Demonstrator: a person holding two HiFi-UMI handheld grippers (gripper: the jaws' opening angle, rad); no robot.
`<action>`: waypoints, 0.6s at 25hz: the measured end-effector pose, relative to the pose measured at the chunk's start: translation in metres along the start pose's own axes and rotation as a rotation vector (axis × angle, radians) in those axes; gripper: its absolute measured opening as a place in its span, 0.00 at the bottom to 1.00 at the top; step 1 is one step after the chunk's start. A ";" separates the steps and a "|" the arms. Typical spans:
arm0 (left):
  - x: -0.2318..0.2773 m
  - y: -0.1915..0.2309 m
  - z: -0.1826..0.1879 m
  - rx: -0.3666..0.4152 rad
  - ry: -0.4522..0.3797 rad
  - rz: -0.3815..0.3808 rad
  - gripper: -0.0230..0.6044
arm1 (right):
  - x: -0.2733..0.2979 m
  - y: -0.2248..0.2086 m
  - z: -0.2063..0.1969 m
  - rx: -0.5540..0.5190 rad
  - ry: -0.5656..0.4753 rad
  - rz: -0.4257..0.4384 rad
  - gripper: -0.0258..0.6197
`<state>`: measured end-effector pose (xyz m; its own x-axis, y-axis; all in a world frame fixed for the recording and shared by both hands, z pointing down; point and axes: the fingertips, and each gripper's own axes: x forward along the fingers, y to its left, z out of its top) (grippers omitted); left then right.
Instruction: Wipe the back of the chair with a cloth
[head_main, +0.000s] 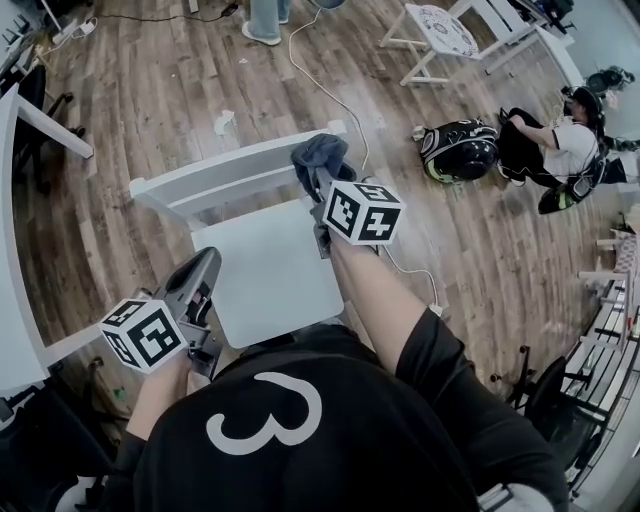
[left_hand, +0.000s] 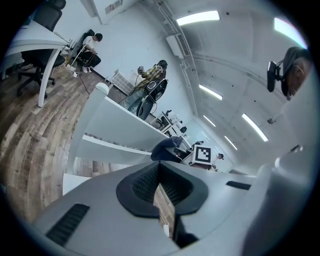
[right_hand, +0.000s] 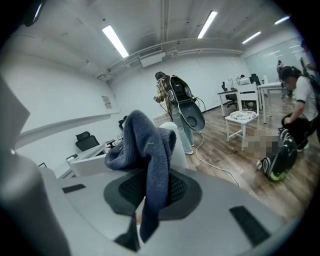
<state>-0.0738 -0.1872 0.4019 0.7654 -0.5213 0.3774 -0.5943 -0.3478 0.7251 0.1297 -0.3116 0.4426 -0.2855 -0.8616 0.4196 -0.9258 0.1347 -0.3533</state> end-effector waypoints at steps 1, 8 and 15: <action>0.002 -0.003 -0.001 0.001 0.001 -0.002 0.06 | -0.001 -0.003 0.001 0.005 -0.001 -0.001 0.12; 0.001 -0.006 -0.006 -0.006 -0.007 -0.002 0.06 | -0.011 -0.001 -0.001 0.013 -0.005 0.025 0.12; -0.014 0.006 -0.006 -0.041 -0.044 0.026 0.06 | -0.018 0.046 -0.022 0.007 0.023 0.142 0.12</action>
<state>-0.0865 -0.1773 0.4046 0.7377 -0.5640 0.3711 -0.6027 -0.3023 0.7385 0.0870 -0.2792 0.4368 -0.4190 -0.8226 0.3845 -0.8741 0.2507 -0.4161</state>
